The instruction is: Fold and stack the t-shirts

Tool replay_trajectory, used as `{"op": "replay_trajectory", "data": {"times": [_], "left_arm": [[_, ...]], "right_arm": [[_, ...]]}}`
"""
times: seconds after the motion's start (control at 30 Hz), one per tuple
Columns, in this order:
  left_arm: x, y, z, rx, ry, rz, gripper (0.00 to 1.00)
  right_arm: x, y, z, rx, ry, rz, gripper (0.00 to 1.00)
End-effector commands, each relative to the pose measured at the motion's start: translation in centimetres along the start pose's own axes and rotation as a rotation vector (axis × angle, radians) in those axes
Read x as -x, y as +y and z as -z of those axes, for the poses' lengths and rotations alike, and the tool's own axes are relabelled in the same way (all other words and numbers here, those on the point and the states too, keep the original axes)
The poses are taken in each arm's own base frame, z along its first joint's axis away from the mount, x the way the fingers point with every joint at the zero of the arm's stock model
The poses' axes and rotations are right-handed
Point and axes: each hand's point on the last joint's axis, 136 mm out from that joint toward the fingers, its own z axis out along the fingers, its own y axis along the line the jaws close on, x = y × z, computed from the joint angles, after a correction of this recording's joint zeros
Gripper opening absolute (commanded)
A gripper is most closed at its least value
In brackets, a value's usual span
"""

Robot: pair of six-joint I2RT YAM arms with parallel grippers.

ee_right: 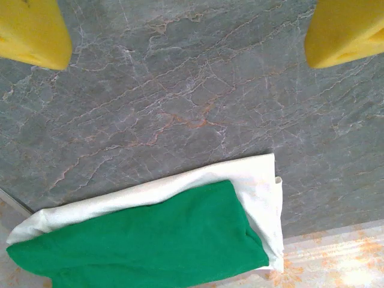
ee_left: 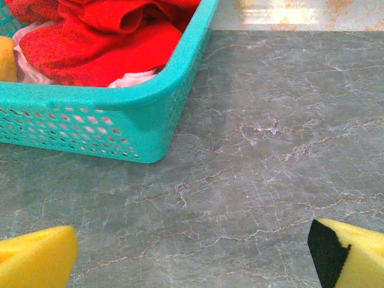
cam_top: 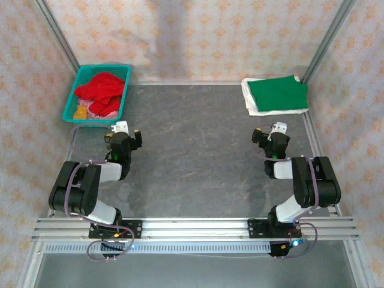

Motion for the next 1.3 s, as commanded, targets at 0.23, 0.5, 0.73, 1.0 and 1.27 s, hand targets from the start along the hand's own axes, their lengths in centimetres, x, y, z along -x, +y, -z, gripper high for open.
{"op": "replay_trajectory", "data": {"times": [0.23, 0.5, 0.73, 1.0, 1.27], "left_arm": [[0.5, 0.2, 0.0, 0.017, -0.016, 0.014, 1.0], [0.4, 0.2, 0.0, 0.016, -0.014, 0.015, 1.0], [4.6, -0.7, 2.9, 0.045, 0.025, -0.063, 0.95], [14.3, 1.5, 6.7, 0.032, -0.001, 0.152, 0.97], [18.0, 6.0, -0.8, 0.177, 0.227, 0.153, 0.97]], "right_arm": [[0.3, 0.0, 0.1, 0.006, -0.011, -0.015, 0.99], [0.1, 0.8, 0.1, 0.078, 0.003, -0.014, 0.99], [4.0, 0.8, 3.1, 0.034, -0.011, -0.017, 0.99], [12.3, 8.5, 7.4, 0.32, 0.018, -0.194, 1.0], [12.2, 16.5, 7.3, 0.315, 0.108, 0.102, 1.0]]}}
